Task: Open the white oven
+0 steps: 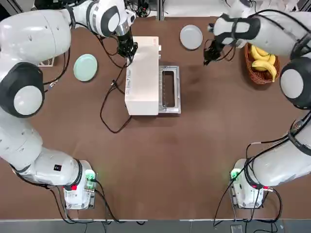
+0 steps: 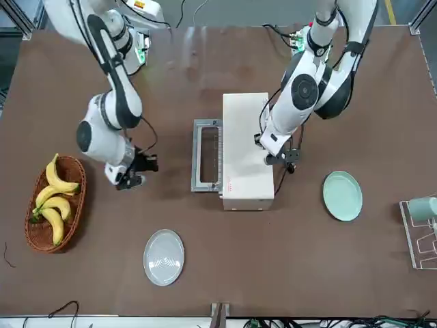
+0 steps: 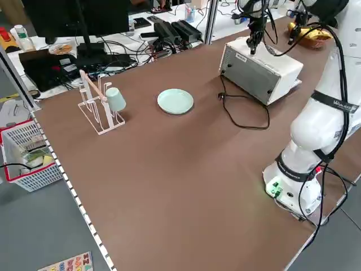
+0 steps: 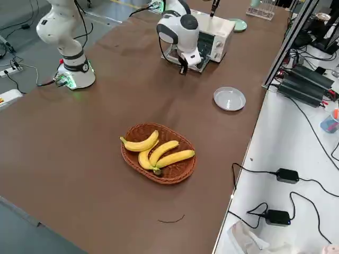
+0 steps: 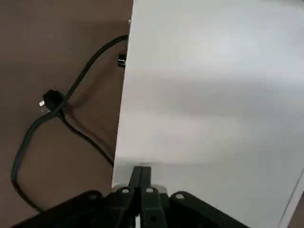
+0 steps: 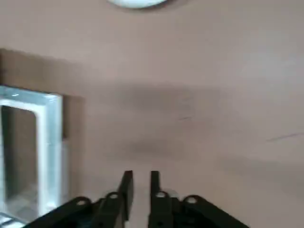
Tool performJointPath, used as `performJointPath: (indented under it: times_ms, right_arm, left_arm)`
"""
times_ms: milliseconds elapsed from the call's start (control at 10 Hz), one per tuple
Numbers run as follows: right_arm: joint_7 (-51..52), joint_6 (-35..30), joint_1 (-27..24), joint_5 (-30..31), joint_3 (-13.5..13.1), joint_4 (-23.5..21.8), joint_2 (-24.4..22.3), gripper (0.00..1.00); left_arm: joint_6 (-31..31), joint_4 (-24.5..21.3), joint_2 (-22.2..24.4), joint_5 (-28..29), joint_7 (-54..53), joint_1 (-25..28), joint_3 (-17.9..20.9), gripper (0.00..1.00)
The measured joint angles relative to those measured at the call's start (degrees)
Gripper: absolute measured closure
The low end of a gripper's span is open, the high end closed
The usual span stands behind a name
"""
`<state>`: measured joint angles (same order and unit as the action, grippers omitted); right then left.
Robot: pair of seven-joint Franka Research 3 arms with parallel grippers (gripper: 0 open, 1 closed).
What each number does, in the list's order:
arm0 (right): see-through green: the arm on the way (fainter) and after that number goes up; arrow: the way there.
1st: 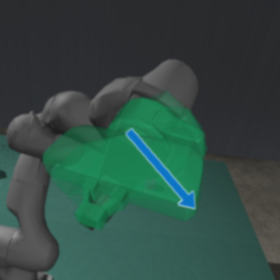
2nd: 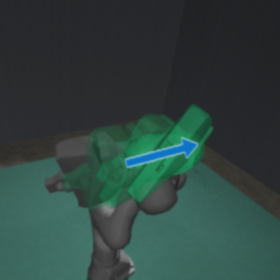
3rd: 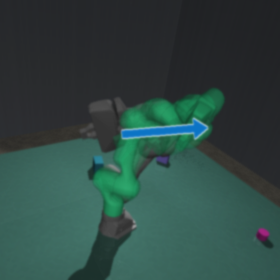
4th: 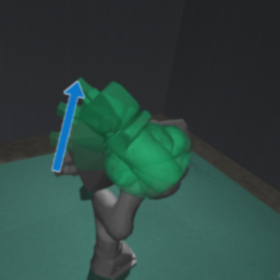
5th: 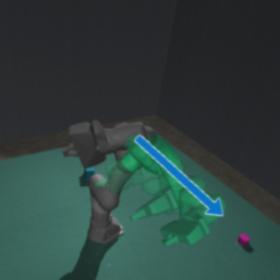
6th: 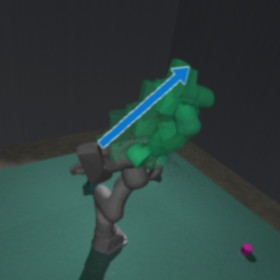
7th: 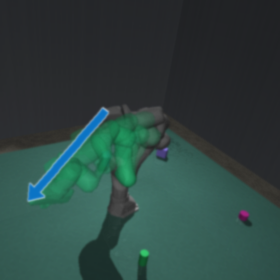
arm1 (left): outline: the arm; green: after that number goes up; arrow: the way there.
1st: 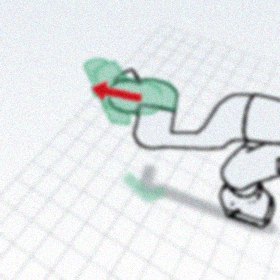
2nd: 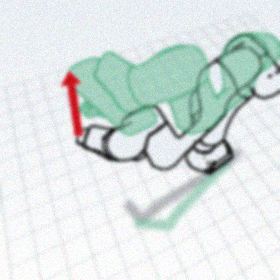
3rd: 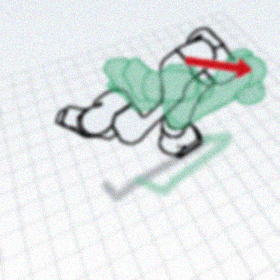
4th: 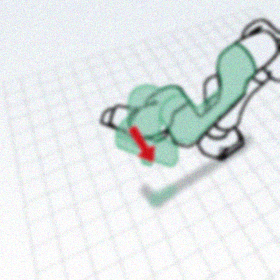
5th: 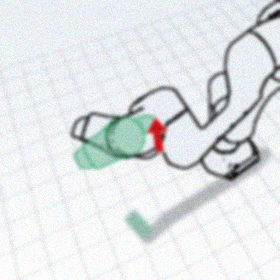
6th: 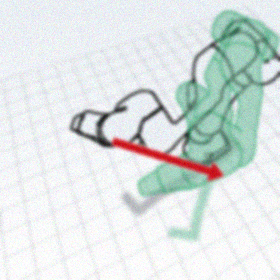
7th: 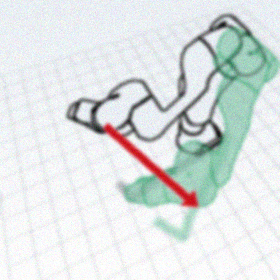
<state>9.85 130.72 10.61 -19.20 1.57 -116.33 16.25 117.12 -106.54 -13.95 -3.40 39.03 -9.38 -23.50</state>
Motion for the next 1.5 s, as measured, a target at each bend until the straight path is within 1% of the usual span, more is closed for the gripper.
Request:
performJointPath:
  times_ms: [100,200,300,400,500,600,700,800,900,1000,1100,1200,1300,1500]
  right_arm:
    - [1.85,-2.87,-3.79,4.94,-0.04,2.42,-1.03,0.56]
    - [3.47,-6.89,-7.05,9.67,-0.11,5.95,-1.95,0.42]
    - [3.88,-11.14,-9.32,13.11,-0.29,10.37,-2.79,0.29]
    - [4.04,-15.08,-10.94,14.5,-0.62,14.9,-3.86,0.15]
    - [4.09,-20.37,-11.85,15.05,-1.21,19.36,-5.17,0.01]
    - [3.9,-27.23,-11.99,15.4,-2.11,23.67,-6.47,0.0]
    - [0.64,-33.78,-11.92,16.52,-2.44,27.72,-7.84,0.0]
    - [-4.21,-38.23,-10.99,18.84,-2.35,30.47,-9.37,0.0]
    - [-8.18,-40.82,-8.88,20.71,-2.44,31.82,-11.3,0.0]
    - [-10.13,-42.08,-6.9,21.26,-2.96,31.97,-13.38,0.0]
    - [-10.93,-43.56,-5.54,21.52,-3.74,31.83,-14.95,0.0]
    - [-11.08,-44.68,-5.07,21.44,-4.6,31.65,-15.69,0.0]
    - [-11.11,-44.85,-4.9,21.12,-5.61,31.45,-15.78,0.0]
    - [-10.71,-44.85,-4.76,20.68,-8.19,30.82,-15.78,0.0]
  left_arm:
    - [-2.95,1.14,0.9,0.04,0.0,0.54,0.07,0.94]
    - [-6.24,2.69,1.98,0.21,0.0,1.13,0.3,0.89]
    - [-9.54,4.7,3.0,0.89,0.0,1.9,0.49,0.84]
    - [-12.59,6.93,3.9,1.57,-0.01,3.67,0.48,0.8]
    - [-15.28,9.03,4.65,1.79,-0.48,5.93,0.51,0.68]
    - [-17.92,10.69,5.32,2.27,-1.88,8.03,0.58,0.56]
    - [-20.21,11.71,6.08,3.69,-4.48,9.72,0.64,0.39]
    - [-21.67,12.07,6.96,4.7,-6.74,11.09,0.68,0.23]
    - [-22.82,12.2,8.22,4.84,-8.95,13.06,0.77,0.1]
    - [-24.08,12.44,9.63,4.83,-12.48,15.64,1.3,0.0]
    - [-25.85,13.21,10.65,4.36,-16.99,17.0,3.18,0.0]
    - [-27.49,14.35,11.21,3.59,-21.67,17.1,5.86,0.0]
    - [-28.83,15.29,11.63,2.95,-25.83,16.68,8.27,0.0]
    - [-30.49,16.45,14.06,2.55,-31.07,13.7,12.72,0.0]
